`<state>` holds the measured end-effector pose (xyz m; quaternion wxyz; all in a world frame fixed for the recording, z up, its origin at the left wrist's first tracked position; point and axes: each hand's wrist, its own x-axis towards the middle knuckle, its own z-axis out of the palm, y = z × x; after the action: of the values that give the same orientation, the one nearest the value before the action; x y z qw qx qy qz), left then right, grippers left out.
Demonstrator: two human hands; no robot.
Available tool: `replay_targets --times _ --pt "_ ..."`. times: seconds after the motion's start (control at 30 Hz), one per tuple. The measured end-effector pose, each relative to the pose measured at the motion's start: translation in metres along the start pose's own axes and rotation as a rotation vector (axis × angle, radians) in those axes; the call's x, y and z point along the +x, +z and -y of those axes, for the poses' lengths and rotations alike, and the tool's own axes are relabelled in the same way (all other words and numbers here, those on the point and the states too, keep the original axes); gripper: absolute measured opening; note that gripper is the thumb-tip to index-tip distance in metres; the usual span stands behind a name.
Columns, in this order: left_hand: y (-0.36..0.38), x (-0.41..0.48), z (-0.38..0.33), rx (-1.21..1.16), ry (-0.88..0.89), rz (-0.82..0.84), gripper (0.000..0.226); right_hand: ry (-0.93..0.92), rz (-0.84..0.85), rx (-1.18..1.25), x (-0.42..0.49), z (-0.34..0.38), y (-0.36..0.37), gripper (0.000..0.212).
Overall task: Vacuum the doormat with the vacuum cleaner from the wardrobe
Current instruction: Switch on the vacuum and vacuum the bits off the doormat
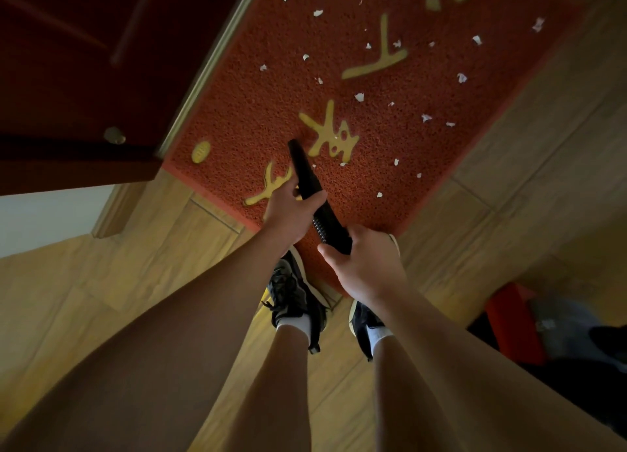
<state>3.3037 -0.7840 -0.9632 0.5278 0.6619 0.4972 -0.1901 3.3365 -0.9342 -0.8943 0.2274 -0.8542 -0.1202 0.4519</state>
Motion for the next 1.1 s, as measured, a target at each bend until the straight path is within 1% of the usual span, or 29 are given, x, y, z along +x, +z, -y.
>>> replay_targets --times 0.2,0.33,0.47,0.73,0.93,1.03,1.1 --pt "0.008 -0.013 -0.001 -0.014 -0.018 0.013 0.037 0.013 0.005 0.097 -0.009 -0.008 -0.001 0.036" --pt "0.012 -0.021 0.002 -0.035 -0.036 0.041 0.031 0.016 0.026 0.087 -0.015 -0.014 -0.001 0.039" --pt "0.020 -0.029 0.005 -0.050 -0.044 0.058 0.032 0.027 0.037 0.091 -0.022 -0.022 -0.002 0.035" --pt "0.037 -0.033 0.004 -0.058 -0.050 0.083 0.038 0.074 0.033 0.051 -0.031 -0.033 -0.014 0.041" --pt "0.050 -0.038 -0.001 -0.050 -0.057 0.105 0.028 0.106 0.038 0.071 -0.037 -0.042 -0.025 0.033" --pt "0.057 -0.040 -0.006 -0.054 -0.061 0.123 0.030 0.124 0.041 0.073 -0.040 -0.047 -0.030 0.028" --pt "0.062 -0.040 -0.009 -0.051 -0.063 0.125 0.032 0.136 0.041 0.078 -0.040 -0.051 -0.033 0.029"
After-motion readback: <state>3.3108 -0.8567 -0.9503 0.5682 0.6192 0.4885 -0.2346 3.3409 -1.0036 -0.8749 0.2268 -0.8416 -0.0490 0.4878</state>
